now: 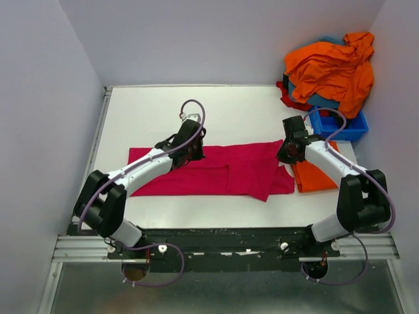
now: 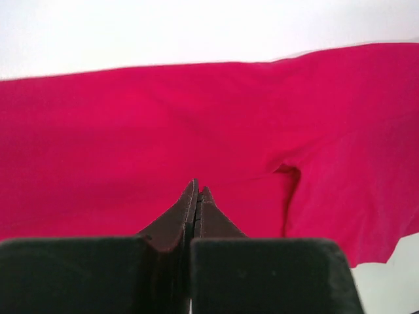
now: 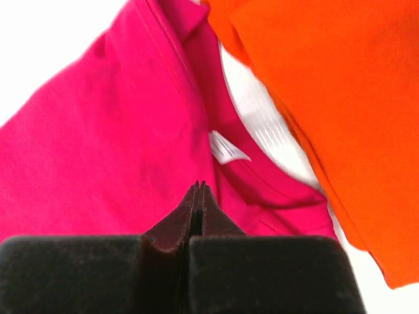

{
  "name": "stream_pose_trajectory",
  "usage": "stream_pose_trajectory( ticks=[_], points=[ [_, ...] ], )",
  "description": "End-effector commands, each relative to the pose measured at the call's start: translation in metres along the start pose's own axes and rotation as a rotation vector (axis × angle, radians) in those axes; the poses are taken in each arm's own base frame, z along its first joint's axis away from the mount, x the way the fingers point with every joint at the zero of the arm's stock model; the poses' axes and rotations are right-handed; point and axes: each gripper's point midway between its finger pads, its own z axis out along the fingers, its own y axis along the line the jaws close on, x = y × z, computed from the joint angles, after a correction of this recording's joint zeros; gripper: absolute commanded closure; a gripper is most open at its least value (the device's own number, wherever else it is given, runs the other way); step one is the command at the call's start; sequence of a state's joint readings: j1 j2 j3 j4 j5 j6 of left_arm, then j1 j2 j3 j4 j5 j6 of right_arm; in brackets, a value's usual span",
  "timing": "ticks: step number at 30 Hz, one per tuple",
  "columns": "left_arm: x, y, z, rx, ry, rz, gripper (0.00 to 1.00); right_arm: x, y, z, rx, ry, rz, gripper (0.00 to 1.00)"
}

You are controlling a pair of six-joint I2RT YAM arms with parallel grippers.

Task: Fold and stack the t-shirts
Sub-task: Fold the other side of the tshirt into a rectangle

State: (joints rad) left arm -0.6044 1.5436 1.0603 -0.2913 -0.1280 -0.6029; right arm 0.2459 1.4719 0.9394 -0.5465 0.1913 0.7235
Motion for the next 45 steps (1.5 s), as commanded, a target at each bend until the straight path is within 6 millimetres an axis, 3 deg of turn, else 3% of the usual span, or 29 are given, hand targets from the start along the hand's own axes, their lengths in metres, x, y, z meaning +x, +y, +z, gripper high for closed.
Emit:
stream_pose_trajectory(
  ticks=[1, 8, 12, 17, 22, 28, 36, 42, 45],
  points=[
    [-0.013, 0.020, -0.016, -0.049, -0.119, -0.081, 1.00, -0.031, 0.023, 0.010, -0.026, -0.033, 0.001, 0.99],
    [-0.022, 0.073, -0.038, -0.163, -0.192, -0.146, 1.00, -0.054, 0.044, 0.034, -0.006, -0.012, 0.019, 0.99],
    [-0.024, 0.112, -0.039, -0.261, -0.195, -0.225, 1.00, -0.061, 0.037, 0.057, 0.039, 0.021, 0.068, 0.99],
    [-0.011, 0.144, -0.033, -0.315, -0.208, -0.338, 1.00, -0.063, 0.029, 0.088, 0.063, 0.084, 0.103, 0.99],
    [0.001, 0.173, -0.032, -0.390, -0.204, -0.406, 1.00, -0.066, 0.017, 0.088, 0.101, 0.085, 0.120, 0.99],
    [0.003, 0.187, -0.030, -0.428, -0.198, -0.459, 1.00, -0.069, 0.023, 0.093, 0.112, 0.127, 0.037, 0.99],
    [0.002, 0.201, -0.036, -0.478, -0.211, -0.473, 1.00, -0.097, 0.044, 0.104, 0.184, 0.150, -0.119, 0.99],
    [-0.004, 0.205, -0.035, -0.503, -0.204, -0.472, 1.00, -0.111, 0.076, 0.119, 0.098, 0.165, -0.131, 0.99],
    [-0.012, 0.199, -0.033, -0.471, -0.202, -0.451, 1.00, -0.132, 0.083, 0.107, 0.106, 0.116, -0.115, 0.99]
  ],
)
